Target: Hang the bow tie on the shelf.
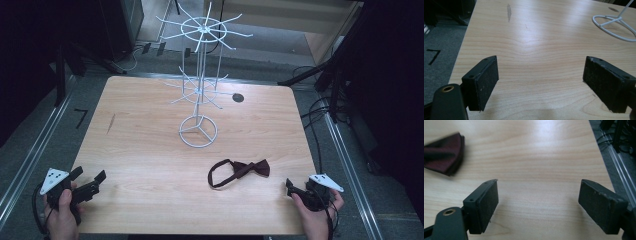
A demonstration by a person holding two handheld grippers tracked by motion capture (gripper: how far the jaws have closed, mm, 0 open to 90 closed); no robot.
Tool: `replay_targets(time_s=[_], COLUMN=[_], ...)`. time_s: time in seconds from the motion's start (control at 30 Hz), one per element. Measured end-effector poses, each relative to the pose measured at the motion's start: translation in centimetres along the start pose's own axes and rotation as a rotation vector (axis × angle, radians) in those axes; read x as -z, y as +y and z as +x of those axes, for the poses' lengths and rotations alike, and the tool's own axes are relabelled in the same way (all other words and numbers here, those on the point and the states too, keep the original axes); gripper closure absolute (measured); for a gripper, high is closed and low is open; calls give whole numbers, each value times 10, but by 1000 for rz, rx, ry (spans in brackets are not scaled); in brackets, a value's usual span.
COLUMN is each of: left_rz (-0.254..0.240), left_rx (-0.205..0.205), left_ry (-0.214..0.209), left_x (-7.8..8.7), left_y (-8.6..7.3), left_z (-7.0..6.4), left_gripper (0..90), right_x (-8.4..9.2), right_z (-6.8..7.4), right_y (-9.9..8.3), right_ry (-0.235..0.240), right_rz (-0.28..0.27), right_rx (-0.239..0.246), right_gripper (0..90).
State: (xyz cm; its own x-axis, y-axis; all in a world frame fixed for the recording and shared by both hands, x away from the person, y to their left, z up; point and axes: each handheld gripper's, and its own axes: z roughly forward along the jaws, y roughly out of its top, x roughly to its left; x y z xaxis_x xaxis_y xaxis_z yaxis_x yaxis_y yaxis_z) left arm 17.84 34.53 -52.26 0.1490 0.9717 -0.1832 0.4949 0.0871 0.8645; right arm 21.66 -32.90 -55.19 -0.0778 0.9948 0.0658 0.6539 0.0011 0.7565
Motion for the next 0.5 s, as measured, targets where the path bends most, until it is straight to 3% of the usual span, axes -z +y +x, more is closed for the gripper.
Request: replay_targets(time_s=[0.17, 0.5], left_rz=[1, 0], left_rx=[2, 1], left_ry=[-1, -4], left_x=[0, -1], left_y=[0, 0], left_z=[0, 0], left_gripper=[140, 141], right_x=[10, 30], right_z=[2, 22], right_y=[6, 36], right_ry=[37, 79], right_rz=[-53, -128], right_rx=[-28, 28], right_gripper=[180, 219])
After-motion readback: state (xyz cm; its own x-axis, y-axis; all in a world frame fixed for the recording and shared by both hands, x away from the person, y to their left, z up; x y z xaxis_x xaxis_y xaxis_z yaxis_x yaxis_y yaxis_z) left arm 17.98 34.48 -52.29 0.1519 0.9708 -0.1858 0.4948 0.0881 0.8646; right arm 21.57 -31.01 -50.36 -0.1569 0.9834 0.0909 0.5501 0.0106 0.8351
